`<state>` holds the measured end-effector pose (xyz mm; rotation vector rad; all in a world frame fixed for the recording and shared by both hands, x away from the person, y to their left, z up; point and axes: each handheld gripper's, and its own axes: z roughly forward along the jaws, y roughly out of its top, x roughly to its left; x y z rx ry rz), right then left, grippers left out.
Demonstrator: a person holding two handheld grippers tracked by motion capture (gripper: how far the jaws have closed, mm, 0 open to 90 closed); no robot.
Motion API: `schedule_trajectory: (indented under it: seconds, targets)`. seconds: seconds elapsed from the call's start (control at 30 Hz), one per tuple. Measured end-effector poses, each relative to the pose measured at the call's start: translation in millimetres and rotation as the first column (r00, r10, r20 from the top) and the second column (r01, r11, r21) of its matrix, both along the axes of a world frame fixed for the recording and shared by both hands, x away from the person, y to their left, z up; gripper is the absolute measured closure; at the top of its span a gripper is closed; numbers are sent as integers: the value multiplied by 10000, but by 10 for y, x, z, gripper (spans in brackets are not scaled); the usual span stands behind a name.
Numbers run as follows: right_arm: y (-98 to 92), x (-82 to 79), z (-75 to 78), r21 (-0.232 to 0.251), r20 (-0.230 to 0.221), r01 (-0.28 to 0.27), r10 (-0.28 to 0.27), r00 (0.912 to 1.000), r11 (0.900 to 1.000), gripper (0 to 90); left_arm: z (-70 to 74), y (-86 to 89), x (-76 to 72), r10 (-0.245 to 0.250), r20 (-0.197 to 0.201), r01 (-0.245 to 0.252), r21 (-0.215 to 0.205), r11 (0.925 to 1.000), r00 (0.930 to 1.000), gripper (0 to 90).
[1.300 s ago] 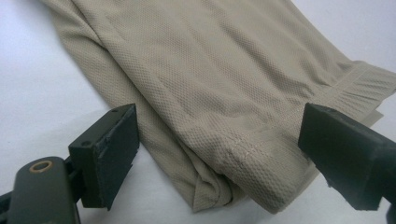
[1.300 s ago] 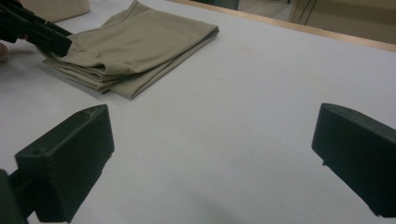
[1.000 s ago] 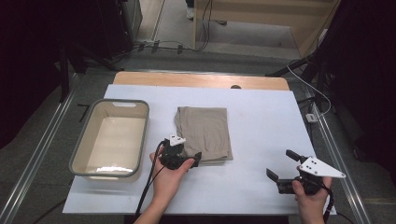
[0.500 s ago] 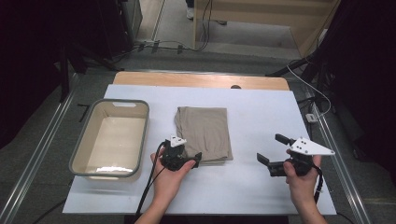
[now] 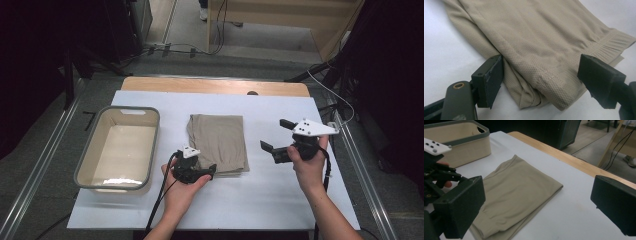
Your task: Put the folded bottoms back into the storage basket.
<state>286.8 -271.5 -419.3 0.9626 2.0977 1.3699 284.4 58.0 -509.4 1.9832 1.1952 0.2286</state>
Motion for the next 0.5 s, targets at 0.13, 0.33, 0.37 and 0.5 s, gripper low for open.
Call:
schedule_trajectory:
  seconds: [0.13,0.33,0.37,0.5]
  targets:
    - [68,193,27,-144,-151,-159,157,9998,9998,0,6,14,-18,82,-14,-82,-23,10000,10000,190]
    - [178,503,-8,-509,-386,-305,286,9988,9982,6,5,4,-31,78,-63,-78,73,9999,9999,152]
    - [201,568,-24,-544,-511,-294,267,9983,9981,6,3,6,-29,92,-63,-92,78,9999,9999,152]
    - [271,756,-85,-609,-817,-410,359,9960,9973,6,2,7,-29,102,-98,-101,58,9999,9999,153]
